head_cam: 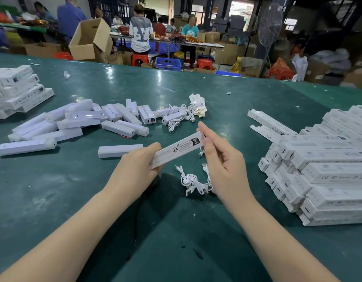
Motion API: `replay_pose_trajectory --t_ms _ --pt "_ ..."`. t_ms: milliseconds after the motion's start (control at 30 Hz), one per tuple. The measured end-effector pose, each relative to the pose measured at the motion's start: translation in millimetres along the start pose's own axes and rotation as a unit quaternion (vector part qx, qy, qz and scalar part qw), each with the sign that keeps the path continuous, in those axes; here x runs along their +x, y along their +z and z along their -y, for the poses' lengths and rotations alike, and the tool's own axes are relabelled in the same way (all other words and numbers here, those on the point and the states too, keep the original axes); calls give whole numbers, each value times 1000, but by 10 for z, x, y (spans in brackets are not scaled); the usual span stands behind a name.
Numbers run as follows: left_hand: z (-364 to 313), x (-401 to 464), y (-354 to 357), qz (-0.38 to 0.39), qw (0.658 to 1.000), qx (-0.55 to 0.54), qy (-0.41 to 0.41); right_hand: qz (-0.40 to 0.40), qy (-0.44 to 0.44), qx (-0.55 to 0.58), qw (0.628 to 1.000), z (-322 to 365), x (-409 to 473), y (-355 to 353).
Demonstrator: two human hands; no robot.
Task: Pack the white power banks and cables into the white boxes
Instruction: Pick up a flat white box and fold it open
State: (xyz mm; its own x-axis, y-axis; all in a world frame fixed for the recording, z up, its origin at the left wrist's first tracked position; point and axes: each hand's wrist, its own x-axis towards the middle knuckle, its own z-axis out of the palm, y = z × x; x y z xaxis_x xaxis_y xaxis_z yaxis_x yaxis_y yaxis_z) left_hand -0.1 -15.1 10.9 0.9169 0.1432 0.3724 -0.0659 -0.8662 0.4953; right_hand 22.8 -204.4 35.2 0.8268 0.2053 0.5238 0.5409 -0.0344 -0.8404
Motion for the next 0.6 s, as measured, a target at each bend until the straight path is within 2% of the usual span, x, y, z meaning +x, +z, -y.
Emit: replay_pose_trajectory --t_ms 267,600 --pt "-69 -10 14 -14 999 21 26 -69 56 91 992 -42 54 4" --pt "-148 -49 8 -27 998 40 43 -113 9 6 994 -23 -37 63"
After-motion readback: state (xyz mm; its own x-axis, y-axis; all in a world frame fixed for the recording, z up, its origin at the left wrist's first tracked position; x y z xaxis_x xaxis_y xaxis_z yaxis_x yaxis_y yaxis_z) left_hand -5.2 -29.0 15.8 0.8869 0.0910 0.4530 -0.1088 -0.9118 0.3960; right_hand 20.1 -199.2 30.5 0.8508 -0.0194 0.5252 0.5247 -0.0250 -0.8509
